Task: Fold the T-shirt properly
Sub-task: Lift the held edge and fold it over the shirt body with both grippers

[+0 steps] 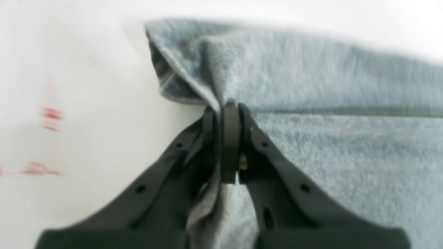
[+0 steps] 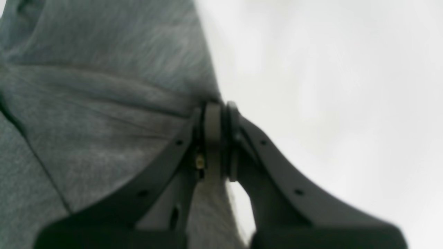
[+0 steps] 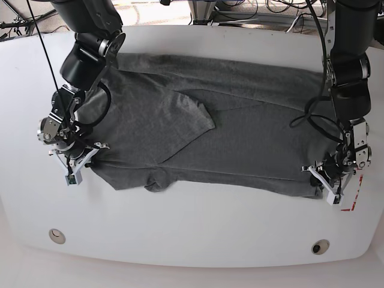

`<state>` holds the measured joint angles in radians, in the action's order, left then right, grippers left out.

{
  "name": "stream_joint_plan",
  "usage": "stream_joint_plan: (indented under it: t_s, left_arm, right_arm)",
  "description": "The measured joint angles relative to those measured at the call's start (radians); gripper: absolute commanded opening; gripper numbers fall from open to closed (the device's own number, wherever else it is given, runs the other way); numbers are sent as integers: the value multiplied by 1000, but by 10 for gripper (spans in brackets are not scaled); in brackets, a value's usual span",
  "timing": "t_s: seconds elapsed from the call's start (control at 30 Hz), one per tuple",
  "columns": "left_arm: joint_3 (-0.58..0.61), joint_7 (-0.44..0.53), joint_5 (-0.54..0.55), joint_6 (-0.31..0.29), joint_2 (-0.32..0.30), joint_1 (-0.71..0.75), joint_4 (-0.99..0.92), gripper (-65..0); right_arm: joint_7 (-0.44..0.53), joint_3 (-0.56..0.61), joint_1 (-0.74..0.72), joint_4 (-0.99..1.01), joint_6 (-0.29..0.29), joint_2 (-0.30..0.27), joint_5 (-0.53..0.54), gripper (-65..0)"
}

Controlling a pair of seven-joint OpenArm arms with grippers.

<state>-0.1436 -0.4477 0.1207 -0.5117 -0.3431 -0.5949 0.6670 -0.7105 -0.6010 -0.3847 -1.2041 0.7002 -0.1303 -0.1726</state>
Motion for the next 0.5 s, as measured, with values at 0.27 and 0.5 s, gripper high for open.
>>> stream_joint_plan:
  t_s: [0.27, 0.5]
  left_arm:
    - [-84, -106, 6, -74, 10, 92, 187, -650]
    - [-110, -166, 4, -129, 9, 147, 325, -650]
  right_arm:
    - [-141, 2, -1, -133, 5, 0, 10, -650]
    - [-258, 4, 19, -269, 8, 5, 24, -650]
